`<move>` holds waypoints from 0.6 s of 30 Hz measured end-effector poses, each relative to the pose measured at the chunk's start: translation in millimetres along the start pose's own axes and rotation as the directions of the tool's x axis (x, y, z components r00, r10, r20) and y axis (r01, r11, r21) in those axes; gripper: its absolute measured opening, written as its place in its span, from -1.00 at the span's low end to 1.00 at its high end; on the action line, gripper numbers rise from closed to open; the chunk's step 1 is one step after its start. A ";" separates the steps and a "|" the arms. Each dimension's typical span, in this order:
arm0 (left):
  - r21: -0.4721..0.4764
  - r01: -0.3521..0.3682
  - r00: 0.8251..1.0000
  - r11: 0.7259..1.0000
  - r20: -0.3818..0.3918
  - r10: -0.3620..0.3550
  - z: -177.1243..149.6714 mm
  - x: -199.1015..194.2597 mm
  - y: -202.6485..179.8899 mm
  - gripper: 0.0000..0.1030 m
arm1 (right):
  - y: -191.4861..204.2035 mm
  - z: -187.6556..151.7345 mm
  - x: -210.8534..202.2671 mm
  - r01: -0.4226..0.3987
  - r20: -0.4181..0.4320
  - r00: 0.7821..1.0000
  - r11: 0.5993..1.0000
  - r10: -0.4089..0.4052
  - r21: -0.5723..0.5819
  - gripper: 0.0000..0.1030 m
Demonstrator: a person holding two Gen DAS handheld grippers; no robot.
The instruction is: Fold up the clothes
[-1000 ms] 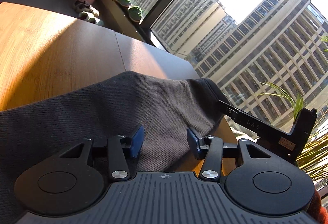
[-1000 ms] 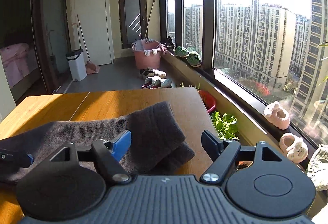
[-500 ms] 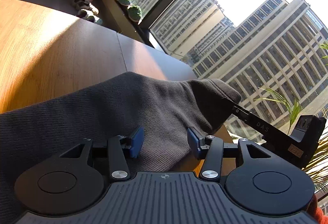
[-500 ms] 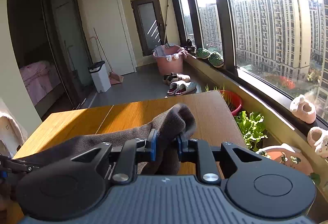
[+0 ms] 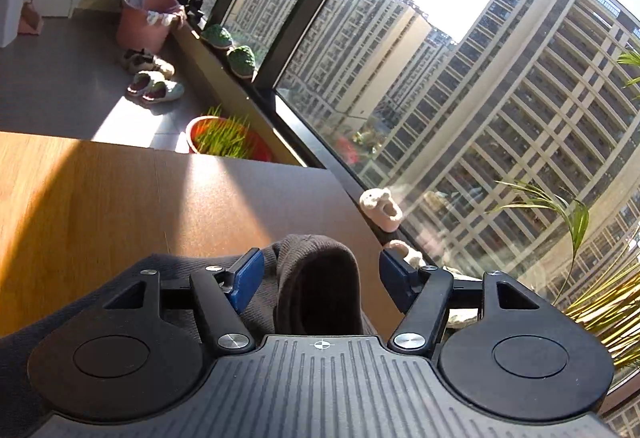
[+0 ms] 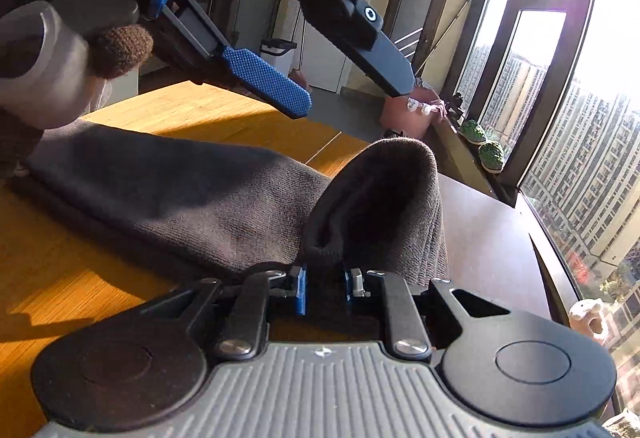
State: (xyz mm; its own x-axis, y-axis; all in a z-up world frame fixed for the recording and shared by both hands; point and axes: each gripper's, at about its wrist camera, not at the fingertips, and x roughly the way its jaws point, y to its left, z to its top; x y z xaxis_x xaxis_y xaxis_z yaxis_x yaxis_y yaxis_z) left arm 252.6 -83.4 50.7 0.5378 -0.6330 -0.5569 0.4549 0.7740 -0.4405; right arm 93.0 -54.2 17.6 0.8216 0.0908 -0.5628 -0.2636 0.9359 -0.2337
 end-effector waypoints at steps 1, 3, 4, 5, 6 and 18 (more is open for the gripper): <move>0.022 -0.045 0.999 0.999 -0.009 0.045 -0.8 8.5 -5.5 0.11 | -1.2 0.4 0.9 0.005 0.000 1.000 1.000 -0.005 -0.011 -0.69; 0.048 -0.086 0.996 0.995 -0.035 0.087 -4.3 23.9 -11.5 -0.01 | -0.2 -0.6 0.6 0.005 0.000 1.000 1.000 -0.005 -0.023 -0.68; 0.057 -0.095 0.994 0.994 -0.052 0.098 -6.6 30.5 -13.1 -0.15 | -1.4 -0.3 1.1 0.004 -0.001 1.000 1.000 -0.004 -0.026 -0.68; 0.073 -0.115 0.991 0.991 -0.066 0.119 -9.7 36.5 -14.0 -0.22 | -1.3 0.1 1.4 0.004 -0.002 1.000 1.000 -0.004 -0.031 -0.68; 0.097 -0.145 0.985 0.985 -0.077 0.153 -13.4 41.7 -14.2 -0.28 | -2.1 0.2 0.6 0.003 0.000 1.000 0.999 -0.003 -0.034 -0.68; 0.082 -0.160 0.982 0.984 -0.092 0.167 -28.4 45.7 7.1 -0.35 | -40.6 -16.2 -21.6 0.150 0.080 0.985 0.986 -0.155 0.069 -0.02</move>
State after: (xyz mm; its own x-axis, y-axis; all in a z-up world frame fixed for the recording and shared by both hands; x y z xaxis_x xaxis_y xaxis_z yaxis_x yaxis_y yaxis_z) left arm 260.2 -106.4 2.0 0.5389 -0.4905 -0.6848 0.4198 0.8612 -0.2866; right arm 77.8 -99.7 26.4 0.8904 -0.0286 -0.4542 -0.1018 0.9602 -0.2601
